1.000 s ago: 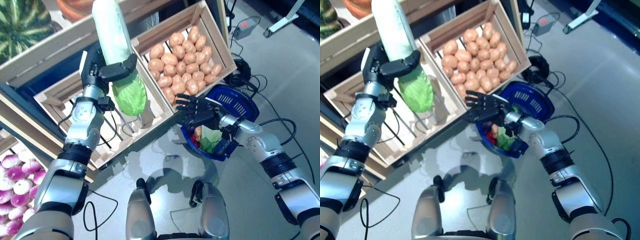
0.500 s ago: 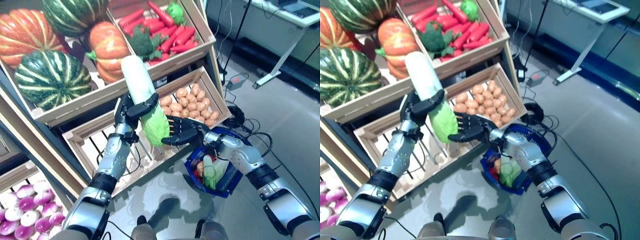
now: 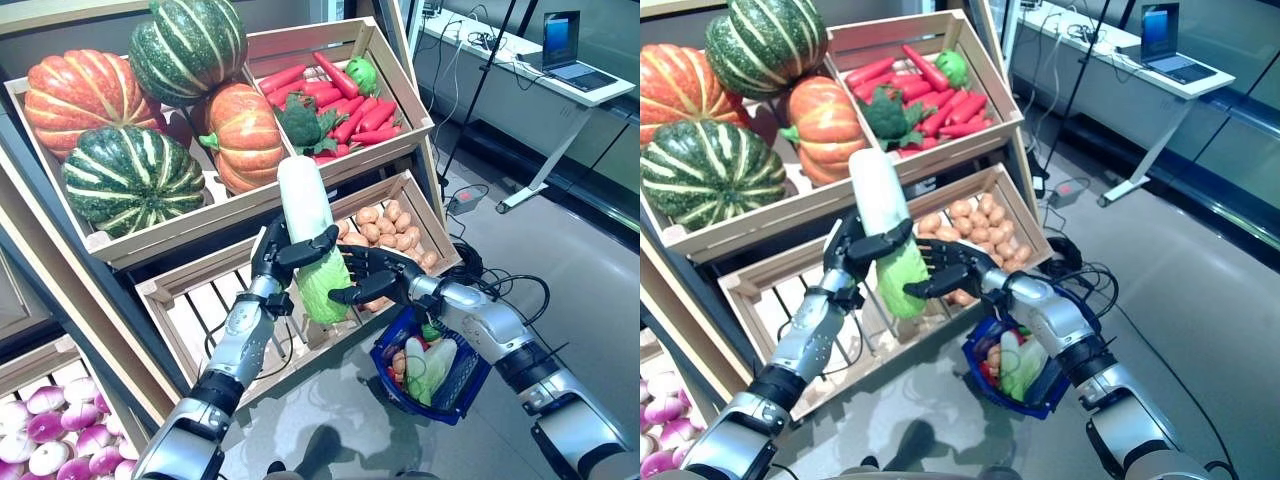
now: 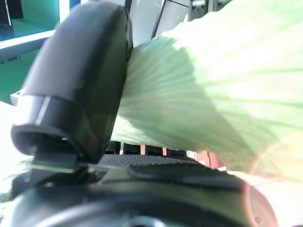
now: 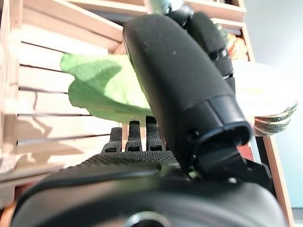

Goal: Put vegetables into the basket

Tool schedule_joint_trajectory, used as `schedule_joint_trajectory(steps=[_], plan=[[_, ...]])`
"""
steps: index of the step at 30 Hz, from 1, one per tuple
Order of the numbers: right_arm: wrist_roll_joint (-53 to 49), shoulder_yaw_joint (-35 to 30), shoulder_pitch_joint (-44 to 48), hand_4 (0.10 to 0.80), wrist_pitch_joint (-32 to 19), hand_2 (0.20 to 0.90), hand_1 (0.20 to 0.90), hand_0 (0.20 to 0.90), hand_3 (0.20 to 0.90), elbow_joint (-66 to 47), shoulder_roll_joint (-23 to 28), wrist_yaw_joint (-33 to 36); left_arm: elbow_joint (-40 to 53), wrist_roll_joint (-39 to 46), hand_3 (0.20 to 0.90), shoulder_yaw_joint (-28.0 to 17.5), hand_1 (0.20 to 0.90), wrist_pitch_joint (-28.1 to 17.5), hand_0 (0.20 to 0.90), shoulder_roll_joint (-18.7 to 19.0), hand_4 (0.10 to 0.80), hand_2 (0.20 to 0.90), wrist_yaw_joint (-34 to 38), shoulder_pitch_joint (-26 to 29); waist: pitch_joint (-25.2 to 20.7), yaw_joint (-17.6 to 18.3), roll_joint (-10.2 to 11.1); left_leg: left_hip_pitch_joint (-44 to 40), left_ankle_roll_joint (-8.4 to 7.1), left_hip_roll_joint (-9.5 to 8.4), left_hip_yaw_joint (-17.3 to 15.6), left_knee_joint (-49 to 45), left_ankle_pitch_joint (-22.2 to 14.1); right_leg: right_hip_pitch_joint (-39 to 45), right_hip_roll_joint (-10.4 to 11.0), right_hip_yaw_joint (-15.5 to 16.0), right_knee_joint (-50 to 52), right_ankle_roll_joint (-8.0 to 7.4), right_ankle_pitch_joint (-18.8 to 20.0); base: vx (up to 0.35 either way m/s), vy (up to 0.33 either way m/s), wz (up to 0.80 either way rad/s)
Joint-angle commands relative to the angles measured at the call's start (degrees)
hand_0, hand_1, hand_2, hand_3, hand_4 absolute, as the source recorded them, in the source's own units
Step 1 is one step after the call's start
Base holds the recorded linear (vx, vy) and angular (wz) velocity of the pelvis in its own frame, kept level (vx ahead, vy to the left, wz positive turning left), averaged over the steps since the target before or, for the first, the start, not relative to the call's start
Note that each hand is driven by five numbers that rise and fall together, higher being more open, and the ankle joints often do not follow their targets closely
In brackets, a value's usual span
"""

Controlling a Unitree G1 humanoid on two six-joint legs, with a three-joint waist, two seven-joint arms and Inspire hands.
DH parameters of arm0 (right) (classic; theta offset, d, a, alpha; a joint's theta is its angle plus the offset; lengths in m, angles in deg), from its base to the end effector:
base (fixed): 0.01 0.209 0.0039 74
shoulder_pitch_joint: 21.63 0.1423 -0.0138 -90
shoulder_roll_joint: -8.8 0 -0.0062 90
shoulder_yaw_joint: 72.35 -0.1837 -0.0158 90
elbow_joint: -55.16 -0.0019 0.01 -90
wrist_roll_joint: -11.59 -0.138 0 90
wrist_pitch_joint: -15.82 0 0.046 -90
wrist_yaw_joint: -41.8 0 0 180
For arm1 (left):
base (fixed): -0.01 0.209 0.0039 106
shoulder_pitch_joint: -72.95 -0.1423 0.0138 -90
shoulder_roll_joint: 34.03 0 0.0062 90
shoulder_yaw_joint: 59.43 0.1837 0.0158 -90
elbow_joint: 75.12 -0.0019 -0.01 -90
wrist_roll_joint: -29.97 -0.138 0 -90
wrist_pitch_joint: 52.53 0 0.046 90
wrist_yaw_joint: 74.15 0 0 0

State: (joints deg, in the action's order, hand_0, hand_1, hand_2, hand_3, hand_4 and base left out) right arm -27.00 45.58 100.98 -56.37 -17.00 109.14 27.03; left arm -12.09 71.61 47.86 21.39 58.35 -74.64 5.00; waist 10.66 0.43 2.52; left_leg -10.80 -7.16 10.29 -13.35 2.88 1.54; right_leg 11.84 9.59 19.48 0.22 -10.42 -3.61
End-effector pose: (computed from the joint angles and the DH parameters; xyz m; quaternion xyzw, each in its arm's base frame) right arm 0.2902 -0.1434 0.0896 -0.0034 0.1445 0.3290 0.9332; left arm 0.2701 0.1662 0.0525 -0.1512 -0.0371 -0.0742 0.9850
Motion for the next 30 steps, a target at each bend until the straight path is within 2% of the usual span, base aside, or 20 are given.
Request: schedule_joint_trajectory(steps=[1,11,17,21,26,30], plan=[[-2.3,-0.9,4.6,0.800,-2.6,0.900,0.900,0.900,0.900,0.4,-5.2,4.7,8.8,1.1,0.300,5.6,0.300,-8.4,0.300,-4.2,0.400,0.300,-3.7,5.8,-5.2,-1.5,0.5,0.0,1.08,-0.24,0.1,1.0,0.0,-1.2,0.2,0.0,2.1,3.86,1.6,0.000,0.000,0.00],[-13.5,-1.5,7.1,0.800,-0.5,0.900,0.900,0.900,0.900,11.8,-9.6,6.0,11.9,7.5,0.300,9.4,0.300,-5.3,0.300,-6.4,0.400,0.300,-9.6,6.7,-5.6,-3.2,0.4,-0.9,1.03,-0.52,1.4,1.9,-0.3,0.5,0.3,1.2,0.7,3.97,2.1,0.003,-0.003,0.01],[-22.0,-3.8,7.3,0.800,0.6,0.900,0.900,0.900,0.900,16.1,-12.3,3.6,13.1,9.5,0.300,11.5,0.300,-2.3,0.300,-6.8,0.400,0.300,-12.1,6.3,-5.9,-3.8,0.1,-1.0,1.02,-0.76,2.0,2.1,-0.4,1.0,0.3,1.6,0.2,3.94,2.3,-0.004,0.000,0.13],[-29.3,-5.2,6.4,0.800,3.9,0.900,0.900,0.900,0.900,18.5,-14.6,-1.6,12.7,12.9,0.300,12.4,0.300,-0.3,0.300,-7.3,0.400,0.300,-15.5,5.4,-6.2,-4.1,-0.2,-1.0,1.07,-0.84,2.3,2.1,-0.5,1.3,0.2,2.0,-0.1,4.04,2.4,-0.003,0.002,0.01],[-33.2,-5.8,4.5,0.800,2.5,0.900,0.900,0.900,0.900,16.0,-15.0,-9.3,13.1,14.5,0.300,12.9,0.300,1.3,0.300,-7.1,0.400,0.300,-18.2,3.4,-6.6,-4.2,-0.4,-0.8,1.00,-0.95,2.5,2.1,-0.6,1.6,0.2,2.2,-0.6,3.92,2.6,0.000,0.000,0.00],[-34.0,-6.4,4.5,0.800,1.3,0.900,0.900,0.900,0.900,12.3,-13.6,-17.4,12.8,20.6,0.300,12.4,0.300,7.1,0.300,-7.0,0.400,0.300,-23.2,2.0,-6.6,-4.1,-0.4,-0.5,0.91,-1.11,2.7,2.1,-0.6,1.2,0.2,2.3,-0.6,3.80,2.7,-0.017,0.000,0.03]])
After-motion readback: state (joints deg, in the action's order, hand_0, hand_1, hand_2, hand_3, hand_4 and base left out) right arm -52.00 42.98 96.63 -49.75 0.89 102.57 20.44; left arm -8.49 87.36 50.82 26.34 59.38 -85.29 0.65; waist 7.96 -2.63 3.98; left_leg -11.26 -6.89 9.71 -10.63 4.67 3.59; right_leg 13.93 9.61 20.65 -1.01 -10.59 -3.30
